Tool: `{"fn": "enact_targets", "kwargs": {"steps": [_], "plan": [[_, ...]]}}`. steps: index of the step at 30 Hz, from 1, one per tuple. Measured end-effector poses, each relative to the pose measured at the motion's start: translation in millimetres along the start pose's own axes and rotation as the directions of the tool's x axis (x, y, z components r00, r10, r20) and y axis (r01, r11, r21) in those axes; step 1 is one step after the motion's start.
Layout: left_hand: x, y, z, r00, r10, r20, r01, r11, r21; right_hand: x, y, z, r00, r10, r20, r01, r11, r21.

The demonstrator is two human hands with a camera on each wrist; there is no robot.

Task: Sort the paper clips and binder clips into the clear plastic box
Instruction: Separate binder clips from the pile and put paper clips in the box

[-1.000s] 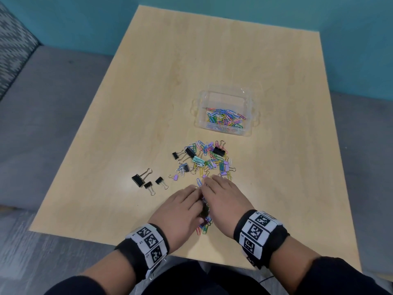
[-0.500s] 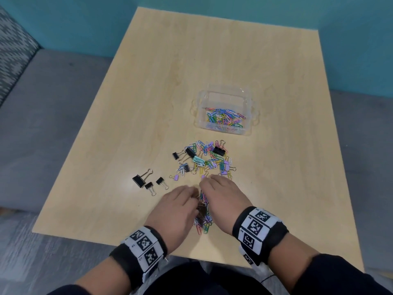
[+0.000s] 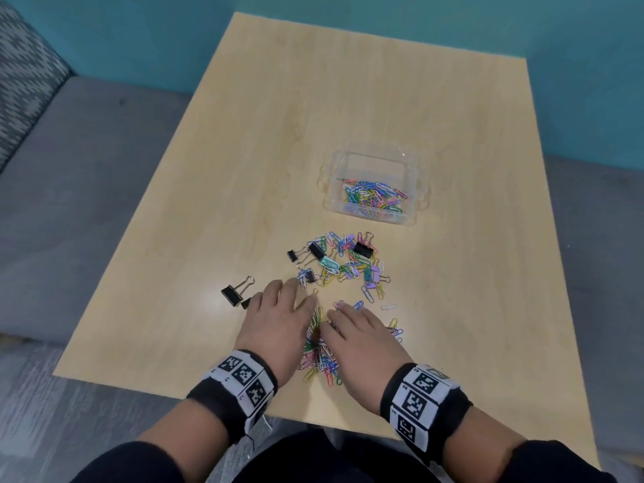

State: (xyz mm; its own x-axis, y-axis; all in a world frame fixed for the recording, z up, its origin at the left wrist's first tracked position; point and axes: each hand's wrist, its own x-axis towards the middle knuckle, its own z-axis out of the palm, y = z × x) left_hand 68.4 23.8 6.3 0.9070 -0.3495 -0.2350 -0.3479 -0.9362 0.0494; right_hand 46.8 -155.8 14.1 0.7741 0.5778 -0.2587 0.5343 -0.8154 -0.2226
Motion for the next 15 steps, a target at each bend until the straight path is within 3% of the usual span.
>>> {"fn": "enact_targets", "kwargs": {"steps": [6, 12, 15], "plan": [[-12.5, -26.7, -0.5, 0.998, 0.017, -0.055, -0.015, 0.999, 0.029, -0.1, 5.2, -1.8, 1.0, 0.019, 0.001, -0.019, 1.0, -0.014], [-0.1, -33.5, 0.9, 0.993, 0.106, -0.041, -0.105, 0.994, 0.026, 24.5, -1.9, -12.7, 0.997, -0.031, 0.065, 0.035, 0.998, -0.047], [-2.2, -40.2, 1.1, 0.996, 0.081, -0.046, -0.079, 0.996, 0.038, 37.0, -5.8, -19.6, 0.996, -0.06, 0.071, 0.066, 0.995, -0.078]]}}
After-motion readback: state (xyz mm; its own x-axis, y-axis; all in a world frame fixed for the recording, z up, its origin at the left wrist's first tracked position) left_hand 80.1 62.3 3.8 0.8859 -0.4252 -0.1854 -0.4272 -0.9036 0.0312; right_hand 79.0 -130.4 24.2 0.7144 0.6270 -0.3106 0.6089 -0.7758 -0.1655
